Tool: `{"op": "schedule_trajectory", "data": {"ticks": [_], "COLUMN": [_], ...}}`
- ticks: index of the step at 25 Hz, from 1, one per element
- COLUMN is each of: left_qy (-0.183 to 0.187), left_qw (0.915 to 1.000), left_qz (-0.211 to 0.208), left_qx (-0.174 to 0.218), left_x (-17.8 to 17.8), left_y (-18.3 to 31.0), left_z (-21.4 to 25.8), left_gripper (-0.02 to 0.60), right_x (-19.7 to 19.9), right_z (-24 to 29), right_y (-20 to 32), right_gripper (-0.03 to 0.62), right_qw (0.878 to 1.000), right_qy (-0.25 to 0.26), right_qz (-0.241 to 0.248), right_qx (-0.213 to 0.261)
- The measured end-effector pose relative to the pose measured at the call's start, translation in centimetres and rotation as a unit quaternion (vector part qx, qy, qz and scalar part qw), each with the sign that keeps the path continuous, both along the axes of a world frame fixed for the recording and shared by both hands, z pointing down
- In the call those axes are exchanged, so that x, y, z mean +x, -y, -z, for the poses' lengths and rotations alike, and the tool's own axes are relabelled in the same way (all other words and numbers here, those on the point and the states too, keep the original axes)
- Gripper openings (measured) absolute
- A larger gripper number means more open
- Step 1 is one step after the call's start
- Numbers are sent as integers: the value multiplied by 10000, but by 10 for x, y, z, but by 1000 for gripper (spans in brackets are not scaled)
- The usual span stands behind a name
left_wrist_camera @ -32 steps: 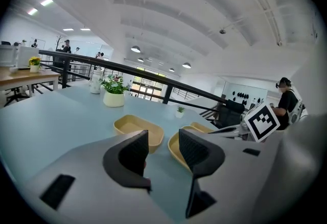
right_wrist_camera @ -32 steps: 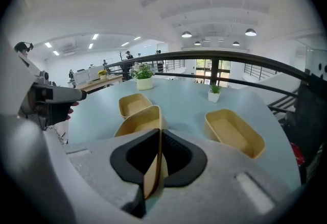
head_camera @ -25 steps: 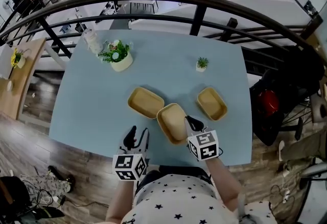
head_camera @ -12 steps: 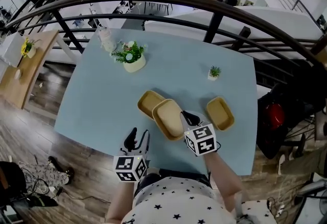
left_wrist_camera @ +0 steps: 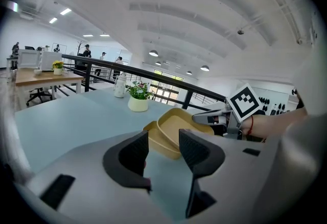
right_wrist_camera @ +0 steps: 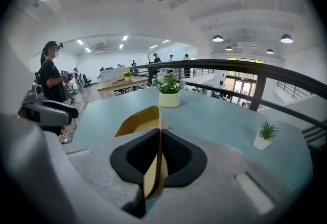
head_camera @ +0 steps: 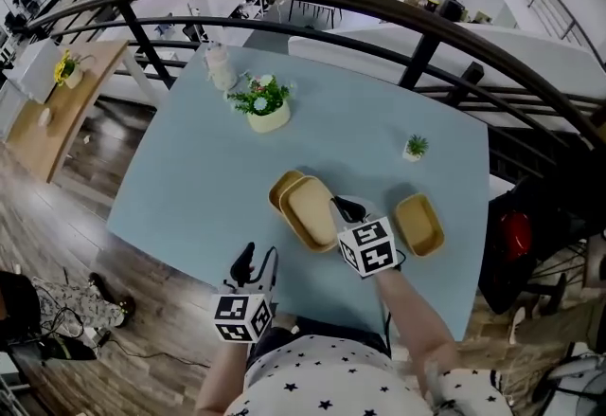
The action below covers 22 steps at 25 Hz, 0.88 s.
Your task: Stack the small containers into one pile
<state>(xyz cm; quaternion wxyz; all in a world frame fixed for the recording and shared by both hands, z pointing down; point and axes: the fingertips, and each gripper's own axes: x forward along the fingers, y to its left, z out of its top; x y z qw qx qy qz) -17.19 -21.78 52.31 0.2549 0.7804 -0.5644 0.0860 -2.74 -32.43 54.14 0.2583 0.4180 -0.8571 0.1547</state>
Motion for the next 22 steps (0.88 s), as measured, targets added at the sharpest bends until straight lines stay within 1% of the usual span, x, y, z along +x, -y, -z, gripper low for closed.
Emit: {"op": "schedule_trajectory", "data": {"ticks": [13,22], "left_qy": [31,20], "left_qw": [9998,9997], "left_qz": [99,159], "left_qx": [-163,-207], "left_x": [-10,-12], "left_y": [6,7], "left_z": [-12,-16], "left_gripper": [179,179], "right_x": [-33,-45], "right_z": [-16,-31], "right_y": [39,43], "right_gripper": [23,23], "right_qw": [9980,9948], "right_qy": [-122,-214], "right_qz": [582,885], "right_qx": [-214,-460]}}
